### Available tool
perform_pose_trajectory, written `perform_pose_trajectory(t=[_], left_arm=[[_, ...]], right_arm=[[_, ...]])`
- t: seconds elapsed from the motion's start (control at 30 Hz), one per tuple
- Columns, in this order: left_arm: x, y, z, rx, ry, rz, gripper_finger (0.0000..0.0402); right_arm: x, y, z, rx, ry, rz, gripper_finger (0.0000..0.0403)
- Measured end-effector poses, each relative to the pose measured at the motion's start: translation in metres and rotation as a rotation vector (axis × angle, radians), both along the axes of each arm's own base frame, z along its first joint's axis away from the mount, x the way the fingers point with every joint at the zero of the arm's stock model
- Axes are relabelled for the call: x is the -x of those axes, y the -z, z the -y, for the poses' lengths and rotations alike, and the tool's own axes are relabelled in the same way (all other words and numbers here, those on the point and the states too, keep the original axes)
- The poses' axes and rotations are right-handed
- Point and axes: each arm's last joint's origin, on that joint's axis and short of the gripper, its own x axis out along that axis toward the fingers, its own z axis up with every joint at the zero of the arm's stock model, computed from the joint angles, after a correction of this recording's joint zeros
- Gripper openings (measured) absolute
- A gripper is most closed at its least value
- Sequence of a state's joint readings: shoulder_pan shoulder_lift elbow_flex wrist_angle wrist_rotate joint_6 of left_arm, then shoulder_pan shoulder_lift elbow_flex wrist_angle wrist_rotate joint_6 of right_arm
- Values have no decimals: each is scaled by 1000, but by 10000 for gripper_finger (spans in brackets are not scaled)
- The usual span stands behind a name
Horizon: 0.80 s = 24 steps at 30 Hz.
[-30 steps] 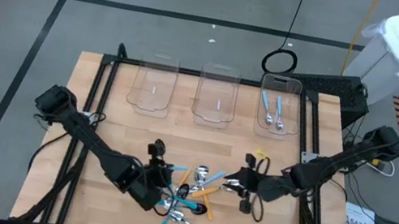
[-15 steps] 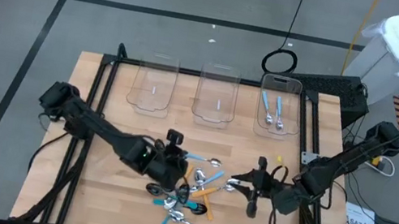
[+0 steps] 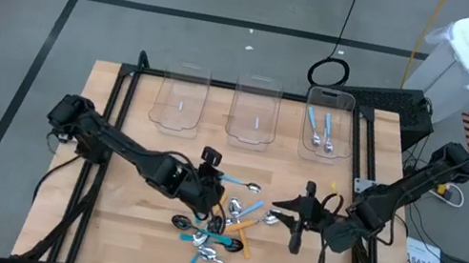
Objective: Sort silverware by color (type)
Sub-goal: Put the light blue spoon into the right transparent bin
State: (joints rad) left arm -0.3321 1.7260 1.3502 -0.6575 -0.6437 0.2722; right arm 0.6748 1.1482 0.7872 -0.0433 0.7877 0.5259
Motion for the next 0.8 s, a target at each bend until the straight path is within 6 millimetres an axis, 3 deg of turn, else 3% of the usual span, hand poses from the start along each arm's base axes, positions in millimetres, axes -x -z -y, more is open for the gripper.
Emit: perform_pose_trajectory(t=[0.8], left_arm=[[-2,0,2,-212,223,-120,52]], right_arm=[[-33,9,41,24,167,-35,100]])
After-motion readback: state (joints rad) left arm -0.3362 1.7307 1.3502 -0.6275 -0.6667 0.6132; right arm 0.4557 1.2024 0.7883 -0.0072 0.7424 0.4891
